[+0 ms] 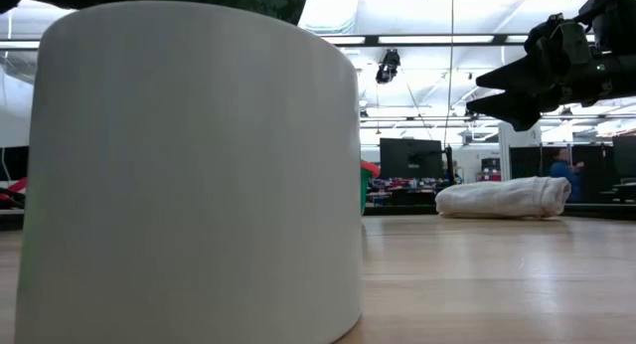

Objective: Pick and placing Produce into tupperware
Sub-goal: Put the strawberry toy into the bin

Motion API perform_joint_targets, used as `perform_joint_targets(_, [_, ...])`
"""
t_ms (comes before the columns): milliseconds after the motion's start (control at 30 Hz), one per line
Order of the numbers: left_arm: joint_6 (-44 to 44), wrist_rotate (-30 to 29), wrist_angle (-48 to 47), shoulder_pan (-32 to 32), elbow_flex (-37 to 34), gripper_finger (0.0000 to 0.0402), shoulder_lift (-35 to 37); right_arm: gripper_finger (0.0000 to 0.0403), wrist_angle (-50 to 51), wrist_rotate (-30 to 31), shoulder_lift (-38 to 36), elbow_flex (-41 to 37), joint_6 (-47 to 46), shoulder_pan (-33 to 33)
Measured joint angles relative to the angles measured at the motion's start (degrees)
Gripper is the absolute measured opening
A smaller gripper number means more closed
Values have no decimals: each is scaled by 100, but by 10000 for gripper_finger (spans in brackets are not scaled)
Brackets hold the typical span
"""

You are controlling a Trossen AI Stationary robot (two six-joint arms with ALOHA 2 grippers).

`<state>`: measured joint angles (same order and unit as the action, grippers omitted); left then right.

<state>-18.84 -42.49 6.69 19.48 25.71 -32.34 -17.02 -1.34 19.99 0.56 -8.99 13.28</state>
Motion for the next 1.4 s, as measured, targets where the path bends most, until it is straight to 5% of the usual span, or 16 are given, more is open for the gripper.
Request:
perform_joint_targets(300, [-1217, -2980, 1260, -2, 0, 0, -894, 327, -2, 0, 0, 0, -2, 0])
perform_joint_targets(500, [-2238, -3779, 2231, -127, 0, 0, -1447, 327, -3, 2, -1, 0, -2, 2])
perform_joint_targets(800, [-2210, -3680, 2299, -512, 0, 0, -1751, 327, -3, 2, -2, 0, -42, 0])
perform_joint_targets(1400, [-2203, -1679, 2352, -1888, 246, 0, -1916, 327, -2, 2, -2, 0, -39, 2])
